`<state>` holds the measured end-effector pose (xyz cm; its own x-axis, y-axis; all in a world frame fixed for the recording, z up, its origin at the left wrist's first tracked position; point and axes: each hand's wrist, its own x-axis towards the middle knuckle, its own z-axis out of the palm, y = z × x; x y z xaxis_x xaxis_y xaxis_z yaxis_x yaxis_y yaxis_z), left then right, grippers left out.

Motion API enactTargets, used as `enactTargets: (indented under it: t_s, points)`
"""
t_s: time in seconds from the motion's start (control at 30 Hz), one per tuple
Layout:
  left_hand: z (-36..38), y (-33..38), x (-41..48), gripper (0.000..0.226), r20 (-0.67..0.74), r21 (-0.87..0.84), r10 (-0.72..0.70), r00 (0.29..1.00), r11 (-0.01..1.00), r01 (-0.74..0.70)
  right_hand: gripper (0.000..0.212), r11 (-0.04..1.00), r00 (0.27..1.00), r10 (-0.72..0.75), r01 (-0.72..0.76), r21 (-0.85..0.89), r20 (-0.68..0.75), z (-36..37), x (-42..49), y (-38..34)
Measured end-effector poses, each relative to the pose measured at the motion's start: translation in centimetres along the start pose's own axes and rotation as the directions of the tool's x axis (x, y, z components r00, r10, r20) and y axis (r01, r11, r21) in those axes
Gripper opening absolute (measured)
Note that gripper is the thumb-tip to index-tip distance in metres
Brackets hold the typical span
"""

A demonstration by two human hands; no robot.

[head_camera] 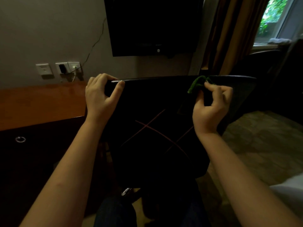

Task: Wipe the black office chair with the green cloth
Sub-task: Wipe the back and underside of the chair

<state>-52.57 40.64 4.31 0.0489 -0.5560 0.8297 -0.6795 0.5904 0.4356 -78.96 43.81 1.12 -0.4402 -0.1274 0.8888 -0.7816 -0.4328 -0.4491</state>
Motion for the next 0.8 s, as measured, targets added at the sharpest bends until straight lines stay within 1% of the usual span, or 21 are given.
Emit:
enactTargets:
  t_s: [0.17,0.33,0.47,0.6,0.7,0.8]
  points:
    - [-0.5,-0.3,0.0,0.039,0.030,-0.003,-0.033,0.999,0.999,0.033,0.011,0.997,0.996,-0.058,0.054,0.051,0.074,2.2,-2.0,-2.7]
    - [-0.8,-0.6,0.1,0.032,0.054,-0.007,-0.029,0.998,1.000,0.029,0.013,0.973,0.970,-0.178,0.149,0.173,0.164,5.8,-5.0,-8.0]
    - [-1.0,-0.7,0.1,0.048,0.066,-0.044,-0.012,0.998,0.999,0.015,0.013,0.956,0.958,-0.201,0.146,0.256,0.202,8.4,-7.2,-12.1]
    - [-1.2,-1.1,0.1,0.053,0.069,-0.074,0.008,0.998,0.997,-0.003,0.005,0.930,0.910,-0.323,0.254,0.266,0.260,9.3,-7.6,-13.1]
    - [-1.3,-1.2,0.2,0.046,0.067,-0.124,0.010,0.998,0.992,-0.002,0.011,0.899,0.861,-0.424,0.364,0.242,0.281,8.7,-6.8,-12.1]
    - [-1.1,-1.2,0.4,0.043,0.065,-0.111,0.011,0.998,0.994,-0.004,0.020,0.900,0.860,-0.433,0.399,0.172,0.271,7.4,-5.7,-10.2]
